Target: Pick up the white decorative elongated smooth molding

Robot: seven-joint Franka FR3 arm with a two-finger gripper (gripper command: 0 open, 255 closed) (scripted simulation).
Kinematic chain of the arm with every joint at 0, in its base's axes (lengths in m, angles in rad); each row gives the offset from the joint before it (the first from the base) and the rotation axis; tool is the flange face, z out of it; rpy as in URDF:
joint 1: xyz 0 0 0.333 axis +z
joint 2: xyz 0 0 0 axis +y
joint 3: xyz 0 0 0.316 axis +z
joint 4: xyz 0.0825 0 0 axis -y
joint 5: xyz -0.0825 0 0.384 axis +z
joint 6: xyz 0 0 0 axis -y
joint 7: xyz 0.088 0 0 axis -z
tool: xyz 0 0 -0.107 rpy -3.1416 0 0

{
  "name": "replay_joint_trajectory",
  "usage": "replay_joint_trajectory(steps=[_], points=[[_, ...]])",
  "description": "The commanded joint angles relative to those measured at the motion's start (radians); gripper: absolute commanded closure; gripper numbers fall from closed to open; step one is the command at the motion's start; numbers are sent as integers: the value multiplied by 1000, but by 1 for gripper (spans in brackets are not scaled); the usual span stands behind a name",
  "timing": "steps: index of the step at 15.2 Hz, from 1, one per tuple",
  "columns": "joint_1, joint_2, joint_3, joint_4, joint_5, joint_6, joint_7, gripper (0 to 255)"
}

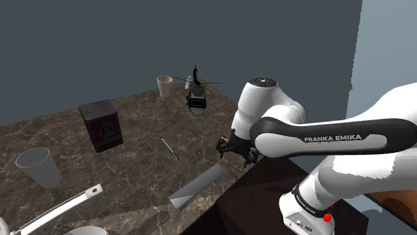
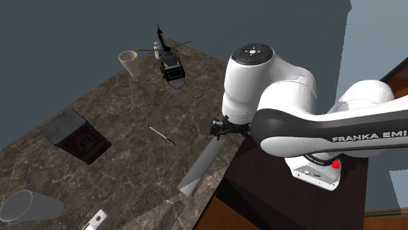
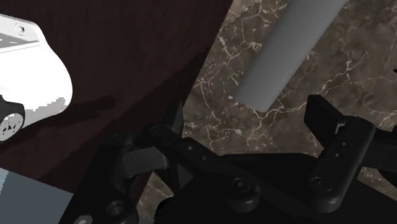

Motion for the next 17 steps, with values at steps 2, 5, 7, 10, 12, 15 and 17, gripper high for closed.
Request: replay_joint_trajectory(steps=[2,5,7,10,12,15,17], points=[[-70,137,119,28,24,129,141,0],[-188,300,264,67,-13,269,305,0],[-315,427,389,97,-104,367,453,0],[-624,818,585,158,-800,477,1066,0],[-303,914,242,219,-943,502,1240,0],[-232,970,154,239,-1034,520,1318,0],[-188,1003,99,248,-1090,536,1358,0]])
